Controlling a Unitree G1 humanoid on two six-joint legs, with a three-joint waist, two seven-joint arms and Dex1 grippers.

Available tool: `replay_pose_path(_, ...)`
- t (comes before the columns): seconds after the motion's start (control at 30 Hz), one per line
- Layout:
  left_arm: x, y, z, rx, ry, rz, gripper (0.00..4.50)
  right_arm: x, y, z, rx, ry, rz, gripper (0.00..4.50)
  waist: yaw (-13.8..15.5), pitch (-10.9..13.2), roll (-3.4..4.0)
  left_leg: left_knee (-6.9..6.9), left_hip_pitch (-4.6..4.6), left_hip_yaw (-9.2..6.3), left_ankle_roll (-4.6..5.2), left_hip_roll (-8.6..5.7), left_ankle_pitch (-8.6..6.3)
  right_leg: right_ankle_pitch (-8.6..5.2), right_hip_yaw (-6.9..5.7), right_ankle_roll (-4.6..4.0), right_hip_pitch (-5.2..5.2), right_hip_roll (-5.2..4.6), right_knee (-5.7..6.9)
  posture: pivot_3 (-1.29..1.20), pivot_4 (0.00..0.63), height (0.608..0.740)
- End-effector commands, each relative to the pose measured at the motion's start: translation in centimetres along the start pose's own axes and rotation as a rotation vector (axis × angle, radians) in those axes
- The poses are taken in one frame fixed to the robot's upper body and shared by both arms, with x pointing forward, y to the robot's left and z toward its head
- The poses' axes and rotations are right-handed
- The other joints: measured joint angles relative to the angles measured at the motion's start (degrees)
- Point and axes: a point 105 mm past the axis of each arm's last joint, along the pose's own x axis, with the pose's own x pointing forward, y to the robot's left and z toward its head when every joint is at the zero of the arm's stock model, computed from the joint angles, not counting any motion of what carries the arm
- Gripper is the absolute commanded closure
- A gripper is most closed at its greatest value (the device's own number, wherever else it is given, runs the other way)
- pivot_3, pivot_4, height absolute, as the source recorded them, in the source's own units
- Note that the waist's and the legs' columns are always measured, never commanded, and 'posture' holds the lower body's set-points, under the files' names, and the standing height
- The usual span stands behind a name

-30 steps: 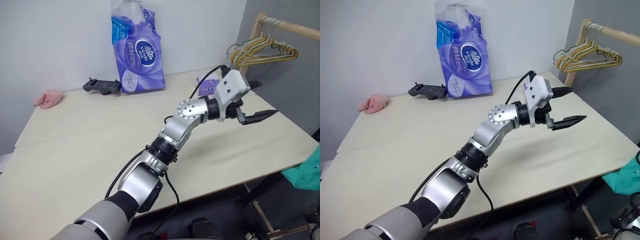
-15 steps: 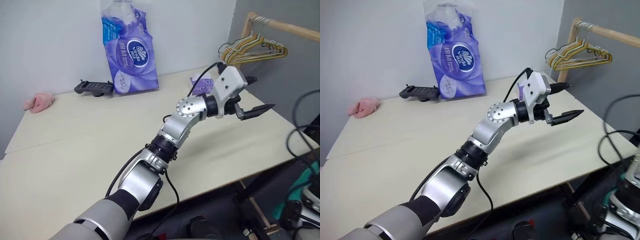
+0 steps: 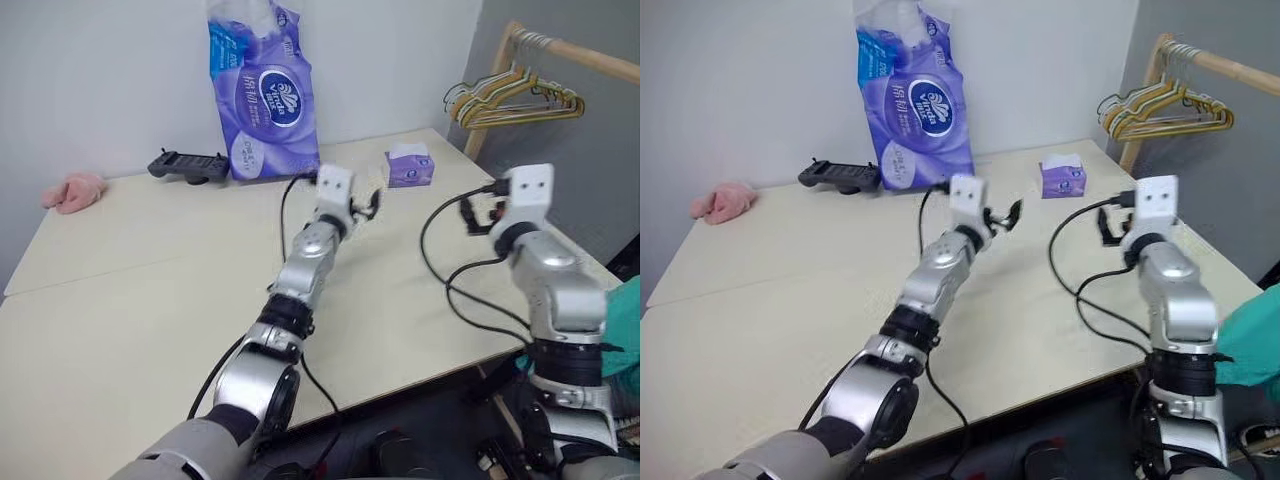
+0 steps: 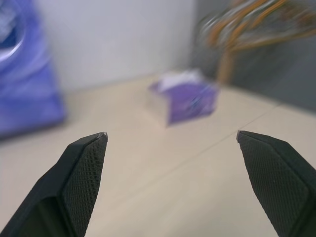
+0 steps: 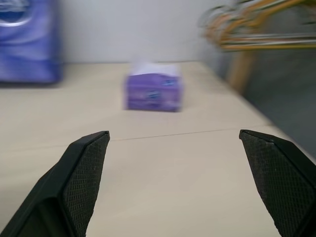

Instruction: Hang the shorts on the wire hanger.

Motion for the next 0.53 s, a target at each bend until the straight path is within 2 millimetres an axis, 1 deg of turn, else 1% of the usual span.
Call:
replay_pose_path(0.03,-2.7,4.3,0.2,0.025,-0.028,0.167,0.00,-0.4,2.9,0.5,-0.005,-0.066,0.134,0.01,0.9,0.0,-0.03,0.01,-0.02,-0.05,-0.06,0.01,-0.03,0.00,-0.05,0.00,-0.05,-0.01,0.04,-0.07,0.044,0.740)
replay_pose_path(0.07,-3.4,5.0,0.0,0.033,-0.026,0.196,0.00,-0.5,3.5,0.3,-0.003,-0.068,0.160,0.01,1.8,0.0,-0.03,0.02,-0.11,-0.11,-0.14,0.02,-0.07,0.01,-0.09,-0.02,-0.15,-0.01,0.06,-0.03,0.042,0.740)
replay_pose_path(0.1,-3.9,5.4,-0.2,0.038,-0.023,0.212,0.00,-0.5,3.8,0.2,-0.003,-0.070,0.176,0.01,2.6,0.0,-0.05,0.05,-0.43,-0.19,-0.17,0.01,-0.06,0.04,-0.19,-0.07,-0.43,-0.07,0.08,-0.01,0.040,0.740)
replay_pose_path(0.17,-6.7,8.3,-1.4,0.034,-0.005,0.330,0.00,-0.6,5.8,-0.7,0.000,-0.066,0.235,0.01,4.4,-0.1,-0.16,0.10,-0.72,-0.25,-0.21,-0.03,-0.04,0.11,-0.27,-0.17,-0.72,-0.11,0.11,0.04,0.038,0.740)
replay_pose_path(0.23,-8.7,9.7,-1.7,0.050,-0.004,0.386,0.00,-0.4,7.0,-1.4,0.002,-0.064,0.262,0.01,6.1,-0.2,-0.32,0.04,-0.66,-0.37,-0.46,-0.02,-0.02,0.10,-0.34,-0.22,-0.73,-0.09,0.09,0.08,0.035,0.740)
replay_pose_path(0.3,-9.8,10.0,-1.9,0.062,0.003,0.398,0.00,0.0,7.7,-1.8,0.019,-0.063,0.266,0.01,8.1,-0.3,-0.40,0.02,-0.65,-0.53,-0.63,-0.01,0.01,0.10,-0.48,-0.27,-0.72,-0.07,0.10,0.14,0.031,0.740)
replay_pose_path(0.4,-10.4,10.3,-2.0,0.069,0.011,0.407,0.00,0.5,8.3,-2.3,0.024,-0.064,0.273,0.01,11.6,-0.4,-0.65,0.03,-0.68,-0.88,-0.67,-0.01,0.06,0.29,-1.00,-0.61,-0.62,-0.11,-0.05,0.17,0.030,0.740)
replay_pose_path(0.47,-10.7,10.2,-2.0,0.075,0.008,0.404,0.00,0.7,8.5,-2.7,0.033,-0.060,0.274,0.01,13.3,-0.4,-0.71,0.04,-0.67,-1.16,-0.79,0.00,0.16,0.34,-1.27,-0.74,-0.61,-0.12,-0.08,0.21,0.023,0.740)
replay_pose_path(0.5,-10.7,10.1,-2.1,0.077,0.010,0.397,0.00,0.9,8.5,-3.0,0.042,-0.055,0.269,0.01,14.1,-0.4,-0.74,0.04,-0.65,-1.25,-0.80,0.00,0.23,0.37,-1.35,-0.82,-0.40,-0.12,-0.08,0.22,0.024,0.740)
replay_pose_path(0.53,-10.7,9.9,-2.3,0.078,0.018,0.378,0.00,1.1,8.3,-3.2,0.051,-0.052,0.255,0.01,14.1,-0.4,-0.74,0.04,-0.62,-1.38,-0.85,0.00,0.31,0.40,-1.48,-0.88,-0.31,-0.12,-0.08,0.23,0.025,0.740)
